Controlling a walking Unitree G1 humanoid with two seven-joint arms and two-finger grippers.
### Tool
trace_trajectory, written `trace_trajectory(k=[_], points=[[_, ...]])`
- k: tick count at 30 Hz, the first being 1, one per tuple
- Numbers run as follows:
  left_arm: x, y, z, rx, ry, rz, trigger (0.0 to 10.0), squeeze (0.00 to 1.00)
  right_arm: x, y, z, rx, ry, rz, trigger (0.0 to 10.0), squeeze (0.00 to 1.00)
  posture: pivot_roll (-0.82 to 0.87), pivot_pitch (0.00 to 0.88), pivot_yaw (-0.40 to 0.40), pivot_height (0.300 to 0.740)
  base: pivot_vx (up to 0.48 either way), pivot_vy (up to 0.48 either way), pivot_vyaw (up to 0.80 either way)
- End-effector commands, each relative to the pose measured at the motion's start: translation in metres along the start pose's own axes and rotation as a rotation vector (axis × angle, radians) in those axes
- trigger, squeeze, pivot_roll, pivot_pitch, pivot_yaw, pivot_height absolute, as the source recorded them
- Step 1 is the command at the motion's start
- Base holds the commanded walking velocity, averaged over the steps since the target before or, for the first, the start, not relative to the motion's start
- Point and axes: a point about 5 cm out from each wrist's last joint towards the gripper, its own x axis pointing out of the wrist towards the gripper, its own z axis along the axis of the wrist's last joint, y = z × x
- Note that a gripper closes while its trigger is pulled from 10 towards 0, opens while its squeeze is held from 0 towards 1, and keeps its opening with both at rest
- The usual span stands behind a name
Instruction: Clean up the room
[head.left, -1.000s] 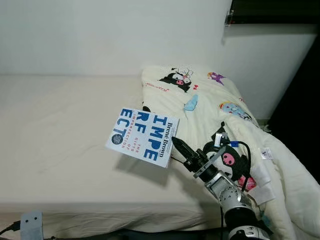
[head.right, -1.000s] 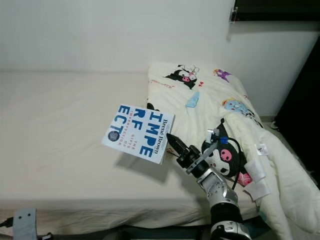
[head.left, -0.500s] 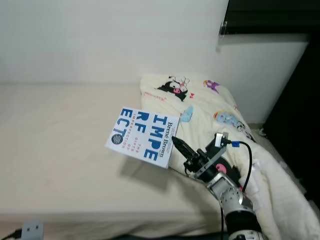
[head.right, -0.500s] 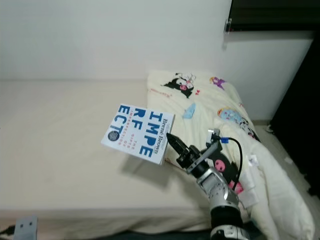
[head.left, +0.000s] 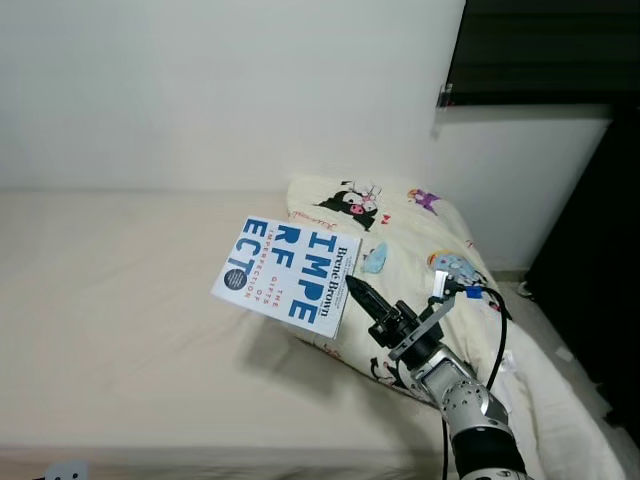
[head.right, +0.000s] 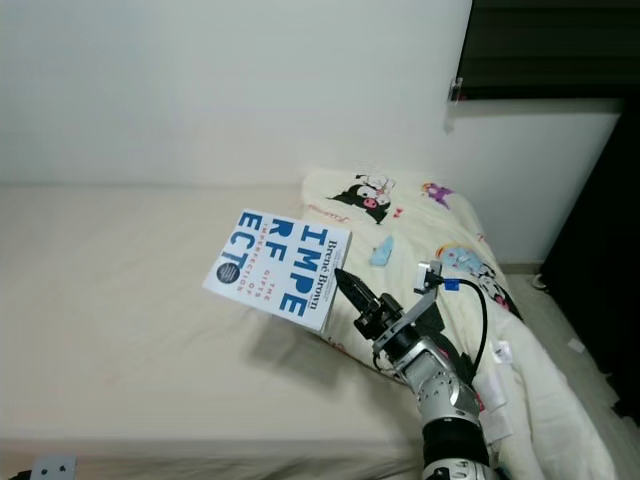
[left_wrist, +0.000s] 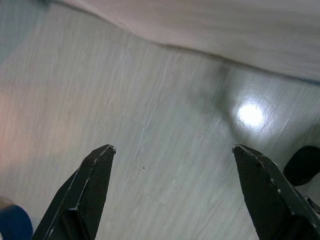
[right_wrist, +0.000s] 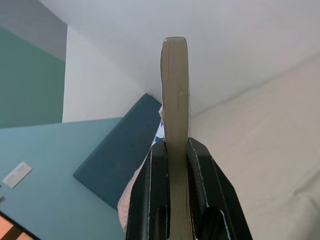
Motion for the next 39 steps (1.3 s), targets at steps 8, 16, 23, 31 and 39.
trace_trajectory(k=[8, 16, 23, 31, 39], points=[[-0.002, -0.006, -0.01, 0.038, 0.032, -0.02, 10.0, 0.0, 0.005, 0.005, 0.003, -0.017, -0.001, 0.025, 0.0, 0.0, 0.12, 0.0, -0.022, 0.739, 0.0, 0.0, 0.0], [-0.003, -0.01, -0.013, 0.038, 0.048, -0.032, 10.0, 0.0, 0.004, -0.005, -0.004, -0.054, 0.039, -0.076, 10.0, 0.0, 0.12, 0.0, -0.022, 0.74, -0.265, 0.0, -0.08], [-0.004, -0.013, -0.016, 0.054, 0.044, -0.063, 10.0, 0.0, 0.0, -0.004, -0.007, -0.079, 0.038, -0.066, 10.0, 0.0, 0.12, 0.0, -0.019, 0.74, -0.156, 0.0, 0.03], [-0.005, -0.017, -0.018, 0.06, 0.044, -0.11, 10.0, 0.0, 0.002, -0.001, -0.006, -0.079, 0.023, -0.04, 10.0, 0.0, 0.12, 0.0, -0.02, 0.74, 0.0, 0.0, 0.79], [-0.005, -0.021, -0.02, 0.067, 0.057, -0.128, 10.0, 0.0, 0.004, 0.002, -0.007, -0.083, 0.023, -0.015, 10.0, 0.0, 0.12, 0.0, -0.019, 0.74, 0.0, -0.461, 0.78]])
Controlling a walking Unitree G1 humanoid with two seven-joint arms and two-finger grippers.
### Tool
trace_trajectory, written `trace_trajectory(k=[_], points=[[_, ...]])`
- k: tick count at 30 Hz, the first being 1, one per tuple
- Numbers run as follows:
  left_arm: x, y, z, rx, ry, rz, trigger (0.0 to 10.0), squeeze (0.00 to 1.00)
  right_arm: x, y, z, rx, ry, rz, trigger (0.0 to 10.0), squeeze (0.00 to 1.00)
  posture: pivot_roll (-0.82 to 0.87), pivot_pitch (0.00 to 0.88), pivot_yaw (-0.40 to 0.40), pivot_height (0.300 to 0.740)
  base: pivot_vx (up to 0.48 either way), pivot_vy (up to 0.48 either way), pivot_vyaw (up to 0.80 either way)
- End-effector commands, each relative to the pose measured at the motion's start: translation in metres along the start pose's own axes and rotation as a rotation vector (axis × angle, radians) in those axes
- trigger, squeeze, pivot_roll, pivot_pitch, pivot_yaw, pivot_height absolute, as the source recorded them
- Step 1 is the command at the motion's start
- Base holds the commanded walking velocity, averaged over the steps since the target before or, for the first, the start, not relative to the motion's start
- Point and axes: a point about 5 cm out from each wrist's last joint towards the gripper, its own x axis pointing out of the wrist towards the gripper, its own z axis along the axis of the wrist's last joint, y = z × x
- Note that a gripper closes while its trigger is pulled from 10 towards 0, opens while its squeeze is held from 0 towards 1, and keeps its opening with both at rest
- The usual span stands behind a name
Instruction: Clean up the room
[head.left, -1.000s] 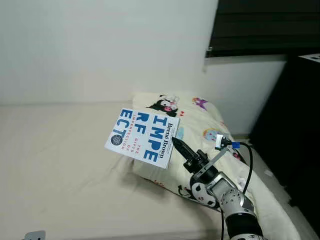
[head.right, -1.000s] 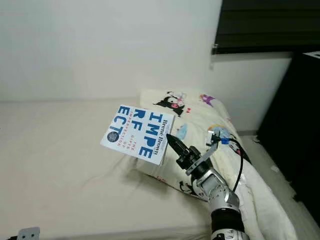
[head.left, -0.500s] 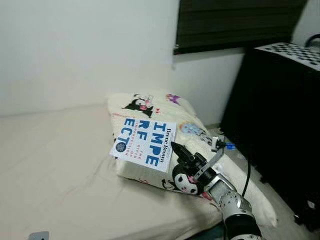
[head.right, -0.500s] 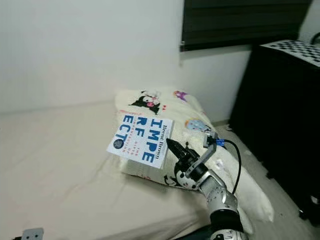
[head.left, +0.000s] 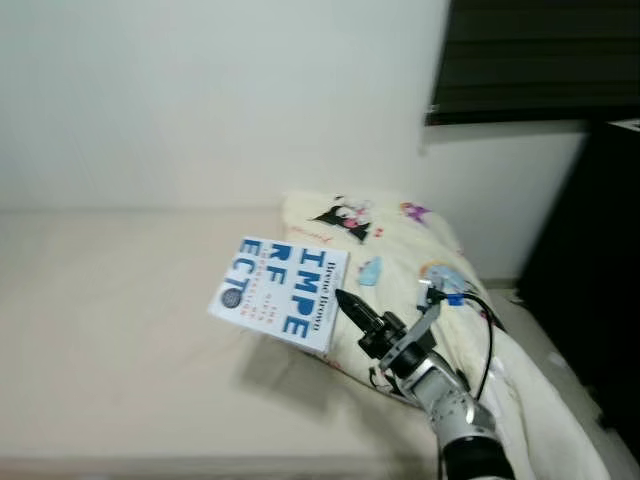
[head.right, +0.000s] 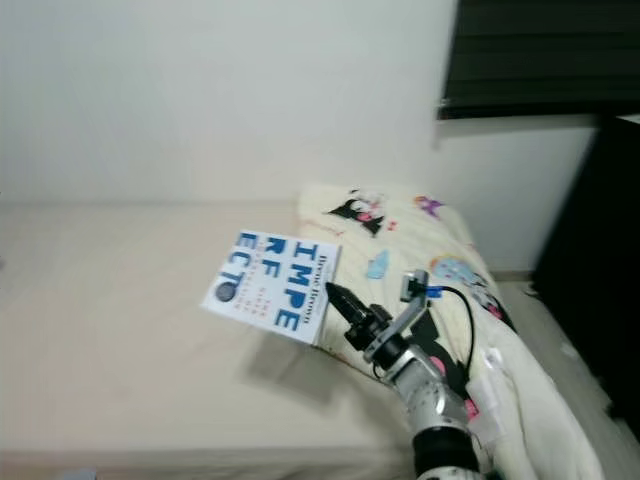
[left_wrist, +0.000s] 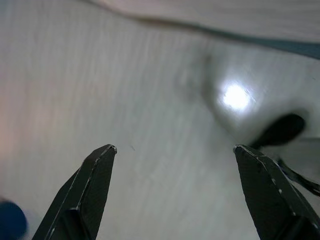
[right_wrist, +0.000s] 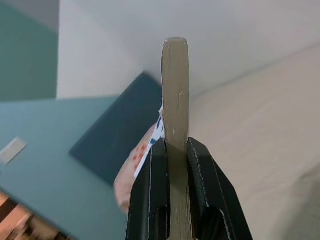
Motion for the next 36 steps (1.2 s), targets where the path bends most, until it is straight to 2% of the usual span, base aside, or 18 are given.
trace_trajectory(k=[1, 4, 23, 36], points=[[0.0, -0.003, 0.0, 0.006, 0.005, -0.009, 10.0, 0.0, 0.002, 0.004, 0.013, -0.035, -0.049, 0.031, 10.0, 0.0, 0.12, 0.0, -0.019, 0.74, 0.0, -0.461, 0.78], [0.0, -0.003, 0.0, 0.012, 0.005, -0.002, 10.0, 0.0, 0.002, 0.004, 0.013, -0.035, -0.047, 0.032, 10.0, 0.0, 0.12, 0.0, -0.019, 0.74, 0.0, -0.379, 0.79], [0.0, -0.003, 0.002, 0.028, 0.003, 0.002, 10.0, 0.0, 0.002, 0.006, 0.01, -0.037, -0.032, 0.046, 10.0, 0.0, 0.11, 0.0, -0.016, 0.74, 0.0, 0.0, 0.78], [0.0, -0.011, 0.01, 0.015, -0.036, -0.039, 10.0, 0.0, 0.001, 0.004, 0.012, -0.029, -0.048, 0.042, 10.0, 0.0, 0.11, 0.0, -0.027, 0.74, 0.0, 0.0, 0.78]])
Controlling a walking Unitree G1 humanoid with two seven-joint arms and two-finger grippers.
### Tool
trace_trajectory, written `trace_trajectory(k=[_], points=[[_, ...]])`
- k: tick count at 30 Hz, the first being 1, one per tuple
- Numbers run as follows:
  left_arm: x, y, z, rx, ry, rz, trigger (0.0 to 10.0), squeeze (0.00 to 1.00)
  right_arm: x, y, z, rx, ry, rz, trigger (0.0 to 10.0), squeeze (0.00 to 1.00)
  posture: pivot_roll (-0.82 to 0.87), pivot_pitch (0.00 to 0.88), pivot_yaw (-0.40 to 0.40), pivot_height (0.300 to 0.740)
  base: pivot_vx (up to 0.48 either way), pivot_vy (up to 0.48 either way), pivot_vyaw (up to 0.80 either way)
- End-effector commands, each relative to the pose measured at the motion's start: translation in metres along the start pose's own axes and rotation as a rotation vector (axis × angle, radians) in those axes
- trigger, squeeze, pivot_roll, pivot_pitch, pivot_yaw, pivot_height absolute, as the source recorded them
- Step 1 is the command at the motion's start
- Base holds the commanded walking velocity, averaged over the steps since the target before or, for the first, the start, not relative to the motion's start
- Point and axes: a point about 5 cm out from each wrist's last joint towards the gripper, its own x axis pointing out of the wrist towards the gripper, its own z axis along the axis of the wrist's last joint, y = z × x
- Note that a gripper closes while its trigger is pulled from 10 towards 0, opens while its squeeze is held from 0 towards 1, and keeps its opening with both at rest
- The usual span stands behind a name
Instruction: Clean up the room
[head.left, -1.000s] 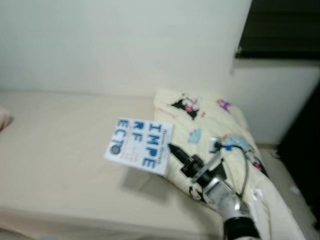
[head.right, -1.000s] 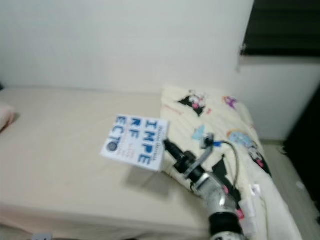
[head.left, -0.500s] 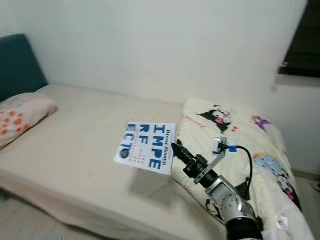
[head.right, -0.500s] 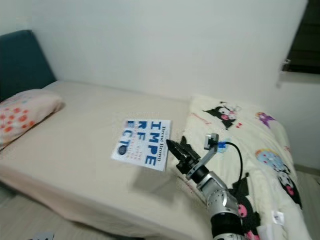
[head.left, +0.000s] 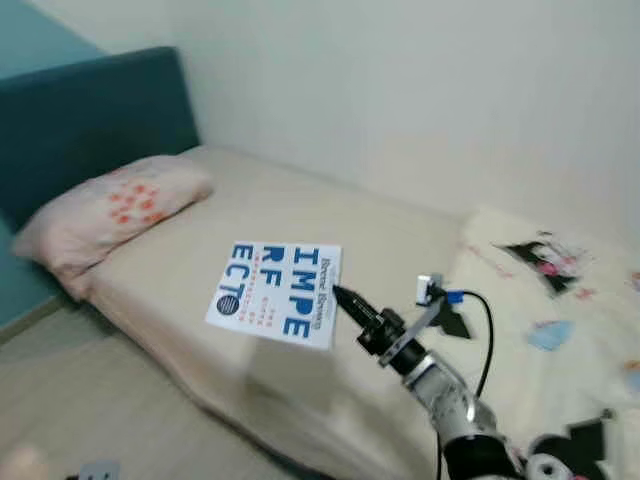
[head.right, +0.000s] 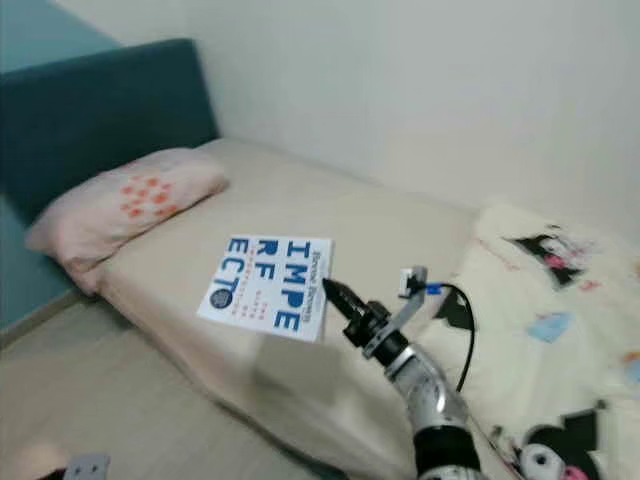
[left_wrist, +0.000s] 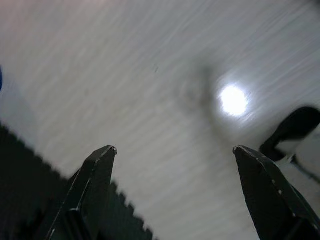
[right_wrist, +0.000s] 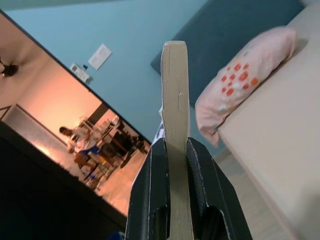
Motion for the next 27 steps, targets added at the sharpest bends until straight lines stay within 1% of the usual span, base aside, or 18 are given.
trace_trajectory(k=[1, 5, 9, 11, 12, 15, 19, 21, 22, 25, 27], points=[[0.0, -0.004, -0.001, 0.009, -0.001, -0.021, 10.0, 0.0, 0.004, 0.004, 0.006, -0.001, -0.028, 0.03, 10.0, 0.0, 0.11, 0.0, -0.027, 0.74, 0.0, 0.0, 0.78], [0.0, -0.006, 0.001, 0.01, -0.007, -0.029, 10.0, 0.0, 0.003, 0.003, 0.008, -0.001, -0.032, 0.027, 10.0, 0.0, 0.11, 0.0, -0.031, 0.74, 0.0, 0.0, 0.78], [0.0, -0.012, 0.006, -0.002, -0.026, -0.051, 10.0, 0.0, 0.004, -0.005, 0.012, -0.013, -0.046, -0.049, 10.0, 0.0, 0.1, 0.0, -0.039, 0.74, 0.197, 0.0, 0.79], [0.0, -0.014, 0.009, -0.006, -0.032, -0.056, 10.0, 0.0, 0.004, -0.011, 0.015, -0.002, -0.061, -0.099, 10.0, 0.0, 0.1, 0.0, -0.044, 0.74, 0.405, 0.0, 0.77], [0.0, -0.015, 0.01, -0.006, -0.036, -0.057, 10.0, 0.0, 0.003, -0.012, 0.015, 0.0, -0.061, -0.11, 10.0, 0.0, 0.1, 0.0, -0.045, 0.74, 0.48, 0.0, 0.0], [0.0, -0.017, 0.012, -0.008, -0.04, -0.06, 10.0, 0.0, 0.003, -0.013, 0.015, 0.001, -0.058, -0.117, 10.0, 0.0, 0.1, 0.0, -0.046, 0.74, 0.48, 0.0, 0.0], [0.0, -0.018, 0.012, -0.007, -0.041, -0.063, 10.0, 0.0, 0.005, -0.013, 0.012, -0.023, -0.022, -0.127, 10.0, 0.0, 0.1, 0.0, -0.049, 0.74, 0.48, 0.0, 0.0], [0.0, -0.019, 0.012, -0.004, -0.041, -0.065, 10.0, 0.0, 0.005, -0.012, 0.012, -0.021, -0.025, -0.12, 10.0, 0.0, 0.1, 0.0, -0.051, 0.74, 0.48, 0.0, 0.48], [0.0, -0.019, 0.012, -0.004, -0.041, -0.065, 10.0, 0.0, 0.005, -0.012, 0.011, -0.038, -0.007, -0.118, 10.0, 0.0, 0.1, 0.0, -0.053, 0.74, 0.48, 0.0, 0.73], [0.0, -0.019, 0.012, -0.004, -0.041, -0.065, 10.0, 0.0, 0.006, -0.011, 0.01, -0.05, 0.006, -0.117, 10.0, 0.0, 0.1, 0.0, -0.053, 0.74, 0.48, 0.0, 0.73], [-0.001, -0.018, 0.009, -0.006, -0.036, -0.062, 10.0, 0.0, 0.008, -0.009, 0.008, -0.051, 0.007, -0.097, 10.0, 0.0, 0.1, 0.0, -0.053, 0.74, 0.48, 0.0, 0.73]])
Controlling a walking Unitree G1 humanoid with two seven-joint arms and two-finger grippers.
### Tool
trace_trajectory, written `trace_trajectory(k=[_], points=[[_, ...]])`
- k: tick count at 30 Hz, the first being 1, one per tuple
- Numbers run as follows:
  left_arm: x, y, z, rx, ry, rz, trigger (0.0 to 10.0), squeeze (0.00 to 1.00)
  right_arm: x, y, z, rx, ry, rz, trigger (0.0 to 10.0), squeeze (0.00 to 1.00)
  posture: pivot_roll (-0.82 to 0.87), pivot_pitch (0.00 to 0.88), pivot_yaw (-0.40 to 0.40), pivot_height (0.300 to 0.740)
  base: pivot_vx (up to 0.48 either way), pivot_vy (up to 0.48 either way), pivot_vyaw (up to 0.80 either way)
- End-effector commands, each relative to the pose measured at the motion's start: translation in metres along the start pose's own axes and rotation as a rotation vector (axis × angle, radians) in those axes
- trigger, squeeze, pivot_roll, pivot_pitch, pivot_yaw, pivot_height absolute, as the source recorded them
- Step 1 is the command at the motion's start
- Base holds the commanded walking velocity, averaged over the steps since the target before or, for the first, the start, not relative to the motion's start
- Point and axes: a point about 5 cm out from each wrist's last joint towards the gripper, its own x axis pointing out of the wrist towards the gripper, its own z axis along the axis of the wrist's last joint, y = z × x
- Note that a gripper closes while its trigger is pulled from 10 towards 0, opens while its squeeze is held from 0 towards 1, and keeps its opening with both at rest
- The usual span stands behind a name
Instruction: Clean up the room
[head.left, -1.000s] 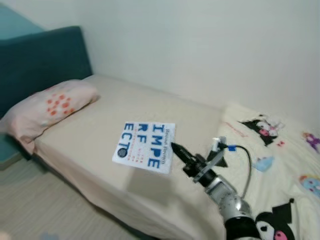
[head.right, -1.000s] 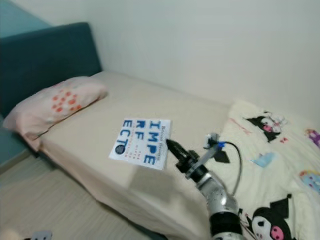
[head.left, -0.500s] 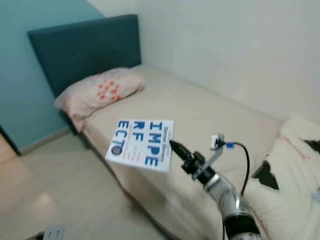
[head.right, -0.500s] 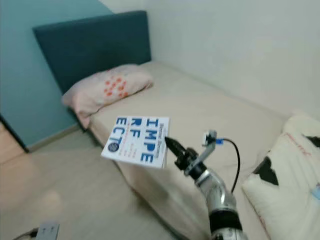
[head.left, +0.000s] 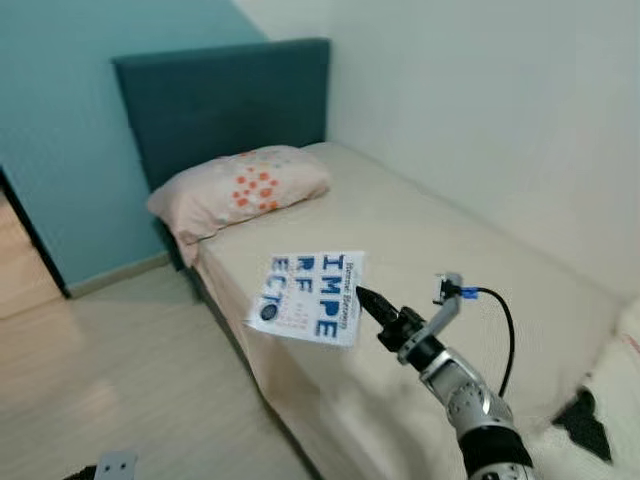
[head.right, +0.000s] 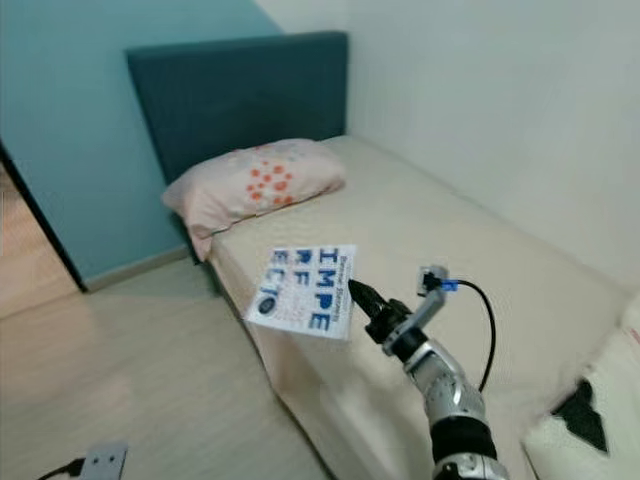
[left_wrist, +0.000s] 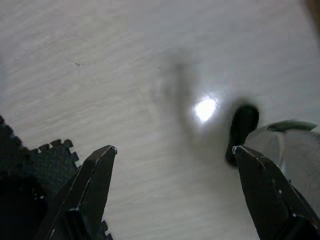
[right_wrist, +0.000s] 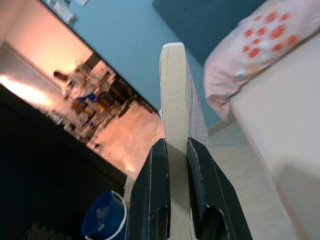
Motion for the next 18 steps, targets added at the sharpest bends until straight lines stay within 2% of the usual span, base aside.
trace_trajectory(k=[1, 18], points=[[-0.0006, 0.0015, -0.0047, 0.007, 0.012, 0.003, 10.0, 0.0, 0.0122, 0.0128, -0.0015, -0.009, -0.004, 0.07, 10.0, 0.0, 0.1, 0.0, -0.053, 0.74, 0.48, 0.0, 0.72], [-0.0011, 0.0031, -0.0081, 0.017, 0.021, 0.004, 10.0, 0.0, 0.0113, 0.0217, -0.0115, -0.034, 0.053, 0.15, 10.0, 0.0, 0.09, 0.0, -0.043, 0.74, 0.48, 0.0, 0.73]])
